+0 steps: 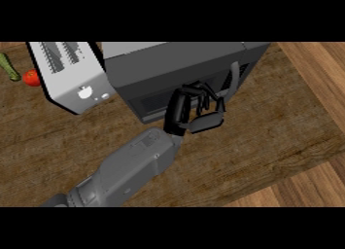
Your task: Pick up the milk, place it into the microwave and close the microwave
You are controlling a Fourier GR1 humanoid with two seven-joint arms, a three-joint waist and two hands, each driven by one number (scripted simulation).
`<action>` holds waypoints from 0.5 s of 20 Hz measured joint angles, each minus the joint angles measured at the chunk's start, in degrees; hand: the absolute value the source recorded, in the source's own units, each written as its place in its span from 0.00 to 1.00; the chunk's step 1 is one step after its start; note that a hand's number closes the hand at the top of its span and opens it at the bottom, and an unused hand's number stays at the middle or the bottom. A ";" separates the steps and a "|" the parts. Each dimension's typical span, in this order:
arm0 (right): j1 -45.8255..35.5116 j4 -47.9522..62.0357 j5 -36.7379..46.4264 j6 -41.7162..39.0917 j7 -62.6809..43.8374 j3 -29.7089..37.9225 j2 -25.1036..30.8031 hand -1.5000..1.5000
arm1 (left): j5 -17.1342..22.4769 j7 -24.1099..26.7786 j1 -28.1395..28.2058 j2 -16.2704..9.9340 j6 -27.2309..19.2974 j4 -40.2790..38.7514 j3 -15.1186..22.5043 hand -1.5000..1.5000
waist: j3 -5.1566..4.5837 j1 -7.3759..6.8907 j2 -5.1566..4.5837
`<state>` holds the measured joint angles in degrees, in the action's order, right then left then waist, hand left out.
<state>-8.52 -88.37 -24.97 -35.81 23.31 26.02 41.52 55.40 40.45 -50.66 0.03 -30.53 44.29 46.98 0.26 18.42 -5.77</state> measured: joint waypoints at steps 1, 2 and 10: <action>-0.21 0.45 -0.29 -0.26 0.00 0.06 0.15 0.00 | 0.25 0.16 -0.07 0.00 -0.06 -0.04 0.12 1.00 | 0.01 -0.01 -0.01; -0.45 0.97 -0.63 -0.39 0.06 0.13 0.14 0.00 | 0.44 0.32 -0.17 0.00 -0.16 -0.06 0.26 1.00 | 0.05 -0.05 -0.07; -2.30 4.80 -3.22 -1.50 -0.63 0.76 1.13 0.00 | 1.94 1.54 -0.91 0.00 -0.02 -0.44 1.46 1.00 | 0.10 -0.40 -0.34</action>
<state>-10.82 -83.57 -28.19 -37.31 22.68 26.78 42.65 57.34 41.99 -51.57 0.02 -30.54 43.85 48.44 0.36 18.02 -6.10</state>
